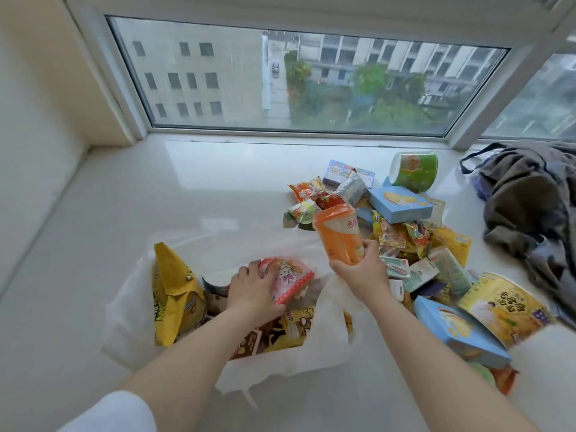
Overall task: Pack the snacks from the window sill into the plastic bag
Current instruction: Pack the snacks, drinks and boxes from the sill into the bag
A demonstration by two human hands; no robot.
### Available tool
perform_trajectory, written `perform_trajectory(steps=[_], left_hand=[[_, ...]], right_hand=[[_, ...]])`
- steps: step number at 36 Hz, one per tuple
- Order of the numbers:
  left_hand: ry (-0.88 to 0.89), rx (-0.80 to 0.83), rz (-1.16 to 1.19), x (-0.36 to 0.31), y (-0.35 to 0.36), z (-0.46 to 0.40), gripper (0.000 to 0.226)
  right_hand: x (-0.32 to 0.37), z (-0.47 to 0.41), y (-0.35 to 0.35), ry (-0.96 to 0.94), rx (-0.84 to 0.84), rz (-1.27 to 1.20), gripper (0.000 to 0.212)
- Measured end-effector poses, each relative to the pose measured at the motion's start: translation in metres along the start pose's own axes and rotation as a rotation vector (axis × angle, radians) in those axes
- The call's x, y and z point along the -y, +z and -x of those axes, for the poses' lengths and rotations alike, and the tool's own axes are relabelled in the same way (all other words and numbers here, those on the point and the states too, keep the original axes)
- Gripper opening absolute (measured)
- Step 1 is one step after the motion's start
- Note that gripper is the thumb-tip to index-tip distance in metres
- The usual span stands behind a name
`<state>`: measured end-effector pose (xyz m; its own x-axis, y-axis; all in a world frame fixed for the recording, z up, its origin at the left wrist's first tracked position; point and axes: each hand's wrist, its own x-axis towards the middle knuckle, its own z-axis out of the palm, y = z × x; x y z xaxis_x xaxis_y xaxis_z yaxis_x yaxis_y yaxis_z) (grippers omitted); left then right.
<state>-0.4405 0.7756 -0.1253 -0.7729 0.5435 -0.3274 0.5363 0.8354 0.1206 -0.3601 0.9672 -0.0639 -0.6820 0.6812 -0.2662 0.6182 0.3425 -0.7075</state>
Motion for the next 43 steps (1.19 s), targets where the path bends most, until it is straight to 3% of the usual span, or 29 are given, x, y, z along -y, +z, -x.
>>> perform_trajectory(steps=[7, 13, 15, 19, 22, 25, 30, 32, 36, 41, 43], left_hand=[[0.036, -0.011, -0.017, -0.017, 0.021, -0.021, 0.067], [0.221, -0.093, 0.064, -0.006, 0.029, 0.009, 0.05], [0.329, -0.018, 0.077, -0.004, 0.029, 0.033, 0.056], [0.461, 0.271, -0.078, -0.006, 0.031, 0.072, 0.095], [0.39, 0.366, -0.177, -0.01, 0.042, 0.089, 0.071], [0.364, 0.345, -0.218, -0.012, 0.048, 0.101, 0.049], [0.467, 0.263, -0.174, -0.006, 0.052, 0.115, 0.03], [0.484, 0.172, -0.148, -0.004, 0.052, 0.121, 0.032], [0.434, 0.201, 0.052, -0.004, 0.052, 0.128, 0.03], [0.395, 0.162, 0.134, -0.007, 0.055, 0.134, 0.029], [0.382, 0.163, 0.154, -0.007, 0.057, 0.135, 0.026]], right_hand=[[-0.016, -0.003, 0.002, 0.048, 0.045, 0.048, 0.062], [-0.026, -0.006, 0.002, 0.061, 0.064, 0.062, 0.063], [-0.028, -0.009, 0.003, 0.012, 0.027, 0.154, 0.065], [-0.023, -0.009, 0.005, -0.108, -0.04, 0.331, 0.065], [-0.013, 0.0, 0.01, -0.181, 0.068, 0.151, 0.058], [-0.006, 0.016, 0.018, -0.315, 0.276, 0.079, 0.05], [-0.018, 0.032, 0.041, -0.534, 0.551, 0.476, 0.076], [-0.031, 0.036, 0.047, -0.593, 0.599, 0.636, 0.075], [-0.061, 0.044, 0.05, -0.653, 0.717, 0.959, 0.073], [-0.079, 0.047, 0.051, -0.694, 0.719, 1.142, 0.069], [-0.081, 0.046, 0.051, -0.754, 0.679, 1.2, 0.057]])
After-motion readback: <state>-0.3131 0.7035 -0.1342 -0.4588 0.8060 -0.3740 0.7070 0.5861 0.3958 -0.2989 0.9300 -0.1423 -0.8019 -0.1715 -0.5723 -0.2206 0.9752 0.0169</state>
